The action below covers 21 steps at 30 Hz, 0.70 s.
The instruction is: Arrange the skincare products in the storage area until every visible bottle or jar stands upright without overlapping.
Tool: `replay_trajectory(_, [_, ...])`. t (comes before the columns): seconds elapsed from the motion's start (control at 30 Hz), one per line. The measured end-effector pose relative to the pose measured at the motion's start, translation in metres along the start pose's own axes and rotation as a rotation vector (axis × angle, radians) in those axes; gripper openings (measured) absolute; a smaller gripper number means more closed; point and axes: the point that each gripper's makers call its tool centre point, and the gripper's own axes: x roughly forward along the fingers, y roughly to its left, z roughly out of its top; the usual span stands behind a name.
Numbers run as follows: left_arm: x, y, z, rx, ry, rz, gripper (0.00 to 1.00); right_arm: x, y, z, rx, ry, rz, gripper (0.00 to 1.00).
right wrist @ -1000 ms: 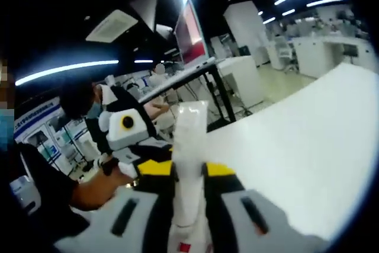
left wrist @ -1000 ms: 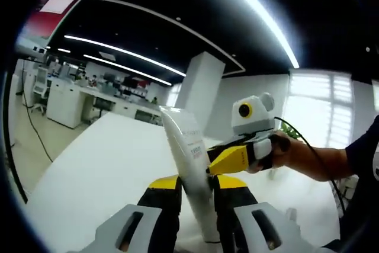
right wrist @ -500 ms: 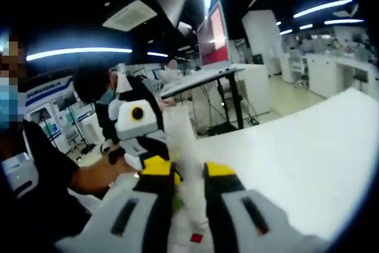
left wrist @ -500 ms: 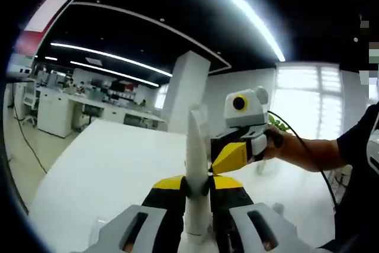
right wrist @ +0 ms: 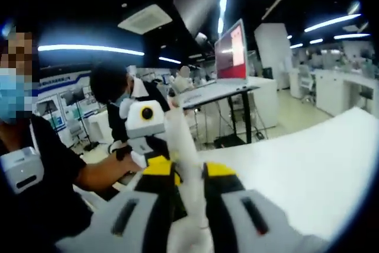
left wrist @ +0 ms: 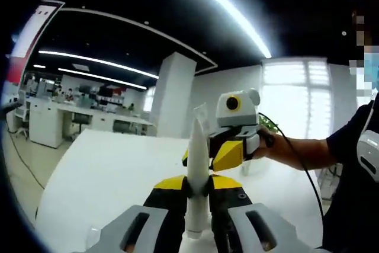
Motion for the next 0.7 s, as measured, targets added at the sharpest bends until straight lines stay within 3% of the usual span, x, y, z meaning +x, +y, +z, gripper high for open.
replay_trajectory(0.33, [0.01,-0.04,0.012,0.043,0.021,-0.078,0.12,-0.028,0.029,0.011,-0.065,-0.034,0.017,0.17])
replay_trajectory(0.7, [0.038,-0.085,0.01,0.104,0.093,-0.192,0.12,-0.073,0.044,0.017,-0.168,-0.088,0.016,0.16])
